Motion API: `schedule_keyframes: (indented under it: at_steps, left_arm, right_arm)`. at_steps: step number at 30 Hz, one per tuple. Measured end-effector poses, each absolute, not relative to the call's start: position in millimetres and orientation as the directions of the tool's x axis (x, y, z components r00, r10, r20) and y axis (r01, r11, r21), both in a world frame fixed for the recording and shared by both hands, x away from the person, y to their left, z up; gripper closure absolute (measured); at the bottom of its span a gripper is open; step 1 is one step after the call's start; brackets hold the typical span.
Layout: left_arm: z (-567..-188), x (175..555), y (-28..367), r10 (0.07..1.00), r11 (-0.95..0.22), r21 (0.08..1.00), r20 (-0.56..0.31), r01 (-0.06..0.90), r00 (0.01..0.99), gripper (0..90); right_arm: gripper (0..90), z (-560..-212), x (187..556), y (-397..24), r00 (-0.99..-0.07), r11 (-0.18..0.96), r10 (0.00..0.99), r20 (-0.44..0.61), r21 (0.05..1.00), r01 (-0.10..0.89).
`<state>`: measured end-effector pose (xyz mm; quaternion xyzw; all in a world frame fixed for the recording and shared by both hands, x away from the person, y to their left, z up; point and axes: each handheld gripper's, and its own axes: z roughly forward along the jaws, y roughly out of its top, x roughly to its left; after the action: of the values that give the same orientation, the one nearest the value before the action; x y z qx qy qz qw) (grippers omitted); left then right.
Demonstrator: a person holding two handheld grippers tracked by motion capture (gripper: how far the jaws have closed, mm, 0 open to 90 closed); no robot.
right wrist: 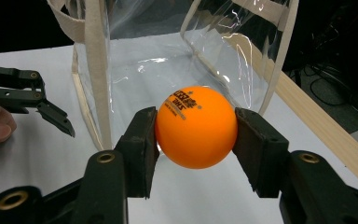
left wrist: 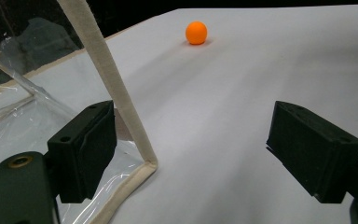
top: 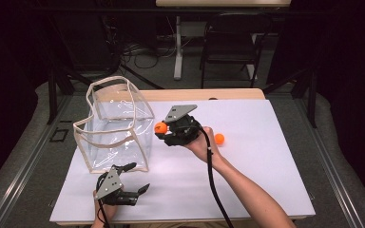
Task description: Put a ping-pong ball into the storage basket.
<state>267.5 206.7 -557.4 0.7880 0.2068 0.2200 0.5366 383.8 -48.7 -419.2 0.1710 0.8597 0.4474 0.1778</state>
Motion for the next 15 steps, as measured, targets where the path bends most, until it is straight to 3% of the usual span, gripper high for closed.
schedule_keyframes:
  at_steps: [15]
  left_arm:
    - [-557.3,267.5,206.9,0.563,-0.339,0.937,0.126,0.089,0.817,15.7]
  right_arm:
    - [50.9,-407.2,383.1,-43.0,-0.878,0.554,0.442,-0.182,0.826,0.108]
